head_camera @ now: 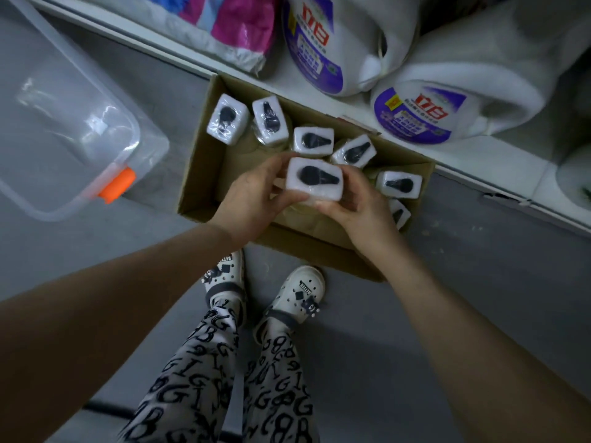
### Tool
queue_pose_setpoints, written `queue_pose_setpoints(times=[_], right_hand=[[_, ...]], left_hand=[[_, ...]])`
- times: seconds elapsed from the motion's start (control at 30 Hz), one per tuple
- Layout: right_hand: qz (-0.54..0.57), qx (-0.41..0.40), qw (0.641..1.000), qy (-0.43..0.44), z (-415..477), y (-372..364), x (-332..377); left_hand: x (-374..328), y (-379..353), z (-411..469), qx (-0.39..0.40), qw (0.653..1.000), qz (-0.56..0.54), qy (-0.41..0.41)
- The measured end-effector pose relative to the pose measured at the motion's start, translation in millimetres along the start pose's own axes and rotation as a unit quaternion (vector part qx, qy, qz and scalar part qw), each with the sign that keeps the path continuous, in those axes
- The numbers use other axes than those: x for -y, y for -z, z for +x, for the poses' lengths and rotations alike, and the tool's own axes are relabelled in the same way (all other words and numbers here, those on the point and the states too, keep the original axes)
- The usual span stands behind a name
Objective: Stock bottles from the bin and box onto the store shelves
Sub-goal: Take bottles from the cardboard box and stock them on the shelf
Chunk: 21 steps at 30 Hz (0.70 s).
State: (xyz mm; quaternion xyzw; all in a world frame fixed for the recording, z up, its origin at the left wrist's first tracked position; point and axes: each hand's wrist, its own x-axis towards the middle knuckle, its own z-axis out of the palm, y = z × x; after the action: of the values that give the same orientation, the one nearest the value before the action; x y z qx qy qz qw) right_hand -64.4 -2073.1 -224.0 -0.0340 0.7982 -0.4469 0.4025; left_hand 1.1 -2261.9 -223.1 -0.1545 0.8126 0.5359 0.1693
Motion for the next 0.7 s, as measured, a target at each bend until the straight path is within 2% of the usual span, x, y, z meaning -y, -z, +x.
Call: queue_pose_setpoints(times=[0.23, 0.43, 0.7], right_hand=[[0.132, -0.016, 0.991, 0.003, -58, 27, 97], [0.159, -0.045, 0.986, 0.027, -126, 46, 179], [0.148, -0.088, 0.983, 0.06, -221, 65, 285]], left_hand=[[-89, 54, -45, -0.036, 0.997, -0.074, 0.002], [-181, 97, -87, -0.028, 0.991, -0.134, -0.009], [-289, 149, -152, -0.034, 0.994, -0.09, -0.043]])
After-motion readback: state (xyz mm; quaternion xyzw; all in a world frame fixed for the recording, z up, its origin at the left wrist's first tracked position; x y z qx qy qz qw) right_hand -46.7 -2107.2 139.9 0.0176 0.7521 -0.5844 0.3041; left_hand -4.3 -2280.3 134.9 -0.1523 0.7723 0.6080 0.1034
